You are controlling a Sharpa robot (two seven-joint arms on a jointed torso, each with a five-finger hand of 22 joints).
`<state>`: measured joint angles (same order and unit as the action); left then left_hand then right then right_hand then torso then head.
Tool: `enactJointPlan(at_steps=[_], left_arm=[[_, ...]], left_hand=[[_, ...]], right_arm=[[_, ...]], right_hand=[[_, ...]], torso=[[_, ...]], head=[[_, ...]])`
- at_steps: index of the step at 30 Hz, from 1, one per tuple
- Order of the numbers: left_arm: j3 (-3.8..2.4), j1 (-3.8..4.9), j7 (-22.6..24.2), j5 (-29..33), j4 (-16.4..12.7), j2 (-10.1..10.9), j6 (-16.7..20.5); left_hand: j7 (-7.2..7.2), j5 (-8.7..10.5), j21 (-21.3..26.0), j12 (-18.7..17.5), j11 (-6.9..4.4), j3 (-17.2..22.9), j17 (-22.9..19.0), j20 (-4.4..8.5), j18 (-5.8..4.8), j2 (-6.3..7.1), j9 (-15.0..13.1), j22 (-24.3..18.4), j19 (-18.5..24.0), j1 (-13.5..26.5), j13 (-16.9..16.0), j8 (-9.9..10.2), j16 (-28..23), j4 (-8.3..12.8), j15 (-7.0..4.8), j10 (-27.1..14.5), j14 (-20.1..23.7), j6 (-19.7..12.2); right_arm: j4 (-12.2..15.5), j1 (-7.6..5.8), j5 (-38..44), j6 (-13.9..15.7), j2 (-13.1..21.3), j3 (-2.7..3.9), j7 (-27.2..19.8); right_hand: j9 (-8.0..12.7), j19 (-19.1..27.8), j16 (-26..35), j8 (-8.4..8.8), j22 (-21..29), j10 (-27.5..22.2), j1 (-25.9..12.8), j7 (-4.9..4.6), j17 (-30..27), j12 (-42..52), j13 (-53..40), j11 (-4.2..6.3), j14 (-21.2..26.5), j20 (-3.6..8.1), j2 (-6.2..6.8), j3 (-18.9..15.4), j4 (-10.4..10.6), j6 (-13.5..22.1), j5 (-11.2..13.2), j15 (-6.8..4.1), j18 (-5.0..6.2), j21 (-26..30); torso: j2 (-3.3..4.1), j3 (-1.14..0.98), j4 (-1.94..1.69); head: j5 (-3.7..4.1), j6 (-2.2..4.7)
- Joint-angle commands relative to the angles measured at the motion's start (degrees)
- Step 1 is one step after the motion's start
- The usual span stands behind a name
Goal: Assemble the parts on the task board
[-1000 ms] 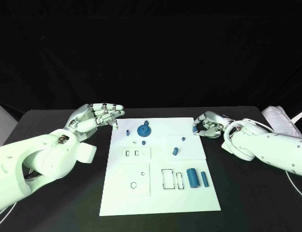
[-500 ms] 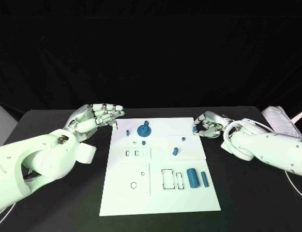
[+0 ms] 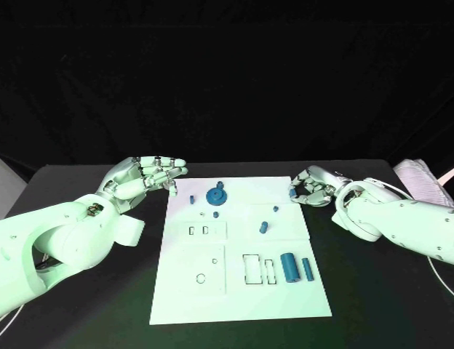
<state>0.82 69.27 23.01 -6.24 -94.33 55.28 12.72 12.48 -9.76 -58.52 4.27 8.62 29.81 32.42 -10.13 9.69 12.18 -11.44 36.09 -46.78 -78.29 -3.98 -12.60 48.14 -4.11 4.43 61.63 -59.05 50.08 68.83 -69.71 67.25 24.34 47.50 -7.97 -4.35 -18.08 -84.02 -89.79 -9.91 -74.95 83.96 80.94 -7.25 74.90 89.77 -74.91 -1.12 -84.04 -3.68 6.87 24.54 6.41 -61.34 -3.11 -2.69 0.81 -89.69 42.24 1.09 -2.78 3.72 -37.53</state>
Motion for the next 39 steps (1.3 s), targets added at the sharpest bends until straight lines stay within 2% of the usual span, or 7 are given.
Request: enactJointPlan(at_steps=[1,7,13,18,26,33,39], left_arm=[[-0.03,0.04,0.14,-0.31,-0.05,-0.07,-1.12],[-0.03,0.04,0.10,-0.32,0.36,-0.26,-1.22],[-0.01,0.04,0.04,-0.33,1.25,-0.80,-1.20],[0.00,0.04,0.02,-0.38,2.23,-1.41,-1.16],[0.07,0.05,-0.45,-0.62,3.35,-2.25,-0.80],[0.16,0.05,-1.52,-1.24,3.70,-2.77,-0.45],[0.22,0.05,-2.69,-2.13,3.65,-3.10,-0.40]], left_hand=[[0.20,0.25,-0.36,-0.23,0.26,0.12,-0.06,-0.16,0.77,0.00,-0.08,0.09,0.42,0.49,-0.01,0.25,0.24,-0.23,0.17,-0.35,0.37,-0.36],[0.20,0.27,-0.37,-0.24,0.26,0.11,-0.06,-0.17,0.77,0.00,-0.08,0.09,0.44,0.49,-0.01,0.26,0.25,-0.23,0.17,-0.37,0.38,-0.38],[0.20,0.27,-0.38,-0.23,0.27,0.11,-0.07,-0.17,0.77,0.00,-0.08,0.10,0.44,0.48,-0.01,0.26,0.26,-0.22,0.18,-0.38,0.38,-0.39],[0.20,0.27,-0.38,-0.23,0.27,0.11,-0.07,-0.17,0.77,0.00,-0.08,0.10,0.44,0.48,-0.01,0.26,0.26,-0.22,0.18,-0.38,0.38,-0.39],[0.12,0.28,-0.73,0.44,0.09,0.03,-0.11,-0.22,0.84,-0.20,-0.20,0.21,0.51,0.59,-0.28,0.15,0.66,-0.33,0.09,0.61,0.35,-0.29],[-0.23,0.33,-1.45,2.59,-0.52,-0.20,0.20,0.04,0.90,-0.18,-0.36,0.43,0.38,0.82,-1.10,0.13,2.09,-0.51,-0.37,3.25,-0.40,-0.56],[-1.14,0.42,-2.43,9.03,-1.83,-1.98,1.27,0.87,0.87,-0.45,-1.23,0.67,0.03,0.70,-4.77,-1.51,4.79,-0.36,-1.39,6.30,-0.85,0.29]], right_arm=[[0.49,0.03,0.21,3.25,0.03,0.04,0.23],[3.62,-1.13,-0.30,4.66,0.83,0.30,3.72],[10.34,-3.25,-0.50,5.14,1.32,0.39,9.44],[15.92,-3.66,0.24,5.57,-0.15,0.38,14.37],[22.67,-2.51,5.88,6.91,-5.66,0.06,23.58],[23.22,-0.92,10.25,7.74,-9.55,-0.26,27.11],[22.35,1.06,13.70,8.28,-12.35,-0.47,29.48]], right_hand=[[-2.28,-5.98,-0.21,-2.86,-15.05,6.04,-0.83,2.28,15.10,0.23,-15.09,0.39,-5.96,0.58,-0.18,0.30,-0.05,-2.08,-0.21,-0.51,-0.81,-0.31],[-2.43,-5.98,-0.21,-3.08,-15.05,6.04,-1.70,2.16,15.10,0.23,-15.09,0.37,-5.96,0.59,0.27,0.22,0.04,-1.63,-0.25,-0.40,-0.81,-0.31],[-2.47,-5.98,-0.21,-3.13,-15.05,6.04,-2.11,2.03,15.10,0.23,-15.09,0.29,-5.96,0.54,0.36,0.25,0.15,-1.34,-0.23,-0.29,-0.81,-0.31],[-2.51,-5.98,-0.21,-3.19,-15.05,6.04,-2.55,1.95,15.10,0.23,-15.09,0.22,-5.96,0.47,0.30,0.35,0.32,-1.07,-0.24,-0.19,-0.81,-0.31],[-2.57,-5.98,-0.21,-3.27,-15.05,6.04,-3.25,1.82,15.10,0.23,-15.09,0.09,-5.96,0.36,0.19,0.50,0.63,-0.64,-0.24,-0.07,-0.81,-0.31],[-2.65,-5.98,-0.21,-3.44,-15.05,6.04,-4.03,1.77,15.10,0.23,-15.09,0.04,-5.96,0.29,0.49,0.41,0.89,-0.48,-0.22,-0.01,-0.81,-0.31],[-2.71,-5.98,-0.21,-3.57,-15.05,6.04,-4.62,1.76,15.10,0.23,-15.09,0.02,-5.96,0.25,0.89,0.28,1.03,-0.35,-0.21,0.01,-0.81,-0.31]], torso=[[-0.04,-0.02,0.01],[-0.45,0.14,0.12],[-1.01,0.17,0.37],[-1.44,0.23,0.52],[-2.28,0.55,0.58],[-2.72,0.92,0.62],[-2.78,0.99,0.59]], head=[[0.04,-0.03],[-0.01,0.10],[-0.46,-0.25],[-1.07,-0.71],[-1.47,-1.31],[-1.74,-2.07],[-2.28,-2.55]])
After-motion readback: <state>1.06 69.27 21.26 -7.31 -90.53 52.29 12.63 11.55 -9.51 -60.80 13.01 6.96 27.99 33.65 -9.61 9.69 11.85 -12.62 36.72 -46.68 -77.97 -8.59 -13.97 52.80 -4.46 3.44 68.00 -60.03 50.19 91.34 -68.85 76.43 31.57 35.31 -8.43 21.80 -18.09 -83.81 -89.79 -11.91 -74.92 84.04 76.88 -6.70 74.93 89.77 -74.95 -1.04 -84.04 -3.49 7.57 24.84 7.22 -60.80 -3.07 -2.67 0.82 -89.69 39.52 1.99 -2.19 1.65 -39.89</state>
